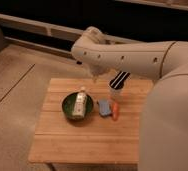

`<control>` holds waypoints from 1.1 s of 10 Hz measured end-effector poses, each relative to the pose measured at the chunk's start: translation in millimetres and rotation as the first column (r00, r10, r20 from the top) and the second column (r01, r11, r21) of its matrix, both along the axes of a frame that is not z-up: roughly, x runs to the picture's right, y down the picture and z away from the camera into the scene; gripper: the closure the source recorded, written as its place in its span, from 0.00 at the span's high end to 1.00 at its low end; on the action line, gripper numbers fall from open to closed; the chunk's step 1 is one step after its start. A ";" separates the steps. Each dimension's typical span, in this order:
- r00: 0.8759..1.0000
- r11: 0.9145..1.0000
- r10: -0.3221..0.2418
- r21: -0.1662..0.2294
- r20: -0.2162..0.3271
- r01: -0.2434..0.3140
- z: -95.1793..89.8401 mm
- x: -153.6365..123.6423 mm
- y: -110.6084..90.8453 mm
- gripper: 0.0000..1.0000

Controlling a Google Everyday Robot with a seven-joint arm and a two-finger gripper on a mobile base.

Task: Move the arm in a circular motion

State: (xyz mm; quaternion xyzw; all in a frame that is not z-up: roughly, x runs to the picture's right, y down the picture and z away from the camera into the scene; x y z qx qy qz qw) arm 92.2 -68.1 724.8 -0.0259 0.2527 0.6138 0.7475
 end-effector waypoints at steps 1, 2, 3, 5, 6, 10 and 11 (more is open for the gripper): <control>0.996 1.000 0.031 0.001 -0.078 -0.031 4.7 24.2 -11.5 0.65; 0.990 0.999 0.049 0.002 -0.130 -0.049 15.4 37.5 -23.6 0.65; 0.986 0.998 0.055 -0.002 -0.159 -0.056 33.6 43.0 -37.6 0.65; 0.985 0.998 0.053 -0.014 -0.163 -0.056 68.8 32.8 -58.8 0.65; 0.990 0.999 0.033 -0.027 -0.139 -0.037 94.2 10.4 -72.1 0.65; 0.990 0.987 -0.124 -0.098 0.069 0.130 129.7 -119.7 -74.1 0.65; 0.979 0.980 -0.154 -0.104 0.136 0.169 126.0 -153.3 -69.3 0.65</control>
